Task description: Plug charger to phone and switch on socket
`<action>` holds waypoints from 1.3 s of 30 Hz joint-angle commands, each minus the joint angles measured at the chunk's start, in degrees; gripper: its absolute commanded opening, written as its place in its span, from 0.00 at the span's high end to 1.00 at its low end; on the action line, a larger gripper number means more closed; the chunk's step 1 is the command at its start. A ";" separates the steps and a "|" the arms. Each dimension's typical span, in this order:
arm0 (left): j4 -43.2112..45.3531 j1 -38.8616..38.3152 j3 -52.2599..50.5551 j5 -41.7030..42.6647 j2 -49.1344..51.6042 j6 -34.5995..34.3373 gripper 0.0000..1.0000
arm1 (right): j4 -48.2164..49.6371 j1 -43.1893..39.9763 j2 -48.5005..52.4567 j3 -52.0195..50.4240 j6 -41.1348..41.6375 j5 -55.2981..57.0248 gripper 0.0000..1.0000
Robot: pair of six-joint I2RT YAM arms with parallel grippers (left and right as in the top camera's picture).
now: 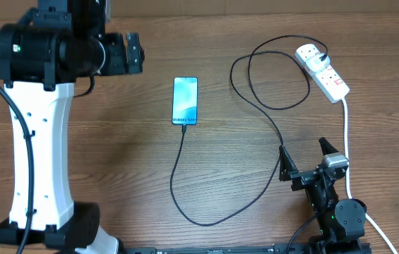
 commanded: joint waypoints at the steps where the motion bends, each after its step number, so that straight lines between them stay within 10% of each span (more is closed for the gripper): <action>1: 3.56 0.26 -9.27 -1.86 -7.85 0.07 0.00 | 0.46 0.09 -0.68 -0.57 0.15 -0.09 0.00; 17: 20.83 0.35 -49.03 -7.39 -37.20 0.09 0.00 | 0.46 0.09 -0.68 -0.57 0.15 -0.11 0.00; 28: 50.56 5.18 -80.00 2.34 -61.79 0.04 0.00 | 0.46 0.09 -0.68 -0.57 0.15 -0.09 0.00; 39: 53.59 7.48 -89.15 3.28 -68.65 0.52 0.00 | 0.46 0.09 -0.68 -0.57 0.15 -0.11 0.00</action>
